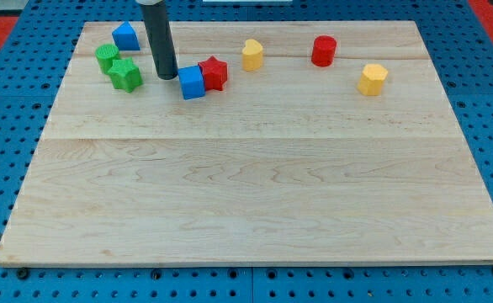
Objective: Move the green circle a bit right
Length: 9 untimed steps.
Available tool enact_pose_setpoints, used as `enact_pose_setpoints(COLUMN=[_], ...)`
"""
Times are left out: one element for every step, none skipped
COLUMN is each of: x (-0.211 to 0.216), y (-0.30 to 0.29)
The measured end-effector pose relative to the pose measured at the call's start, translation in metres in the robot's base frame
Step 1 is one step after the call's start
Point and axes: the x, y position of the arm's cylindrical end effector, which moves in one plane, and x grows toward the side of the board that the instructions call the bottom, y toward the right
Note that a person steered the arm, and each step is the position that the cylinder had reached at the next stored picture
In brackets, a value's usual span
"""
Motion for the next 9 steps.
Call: enact_pose_setpoints(x=[0.037,0.082,0.089,0.089,0.089,0.102,0.093,0.047,0.029], y=[0.039,0.084,0.094,0.070,0.066,0.007,-0.092,-0.156,-0.182])
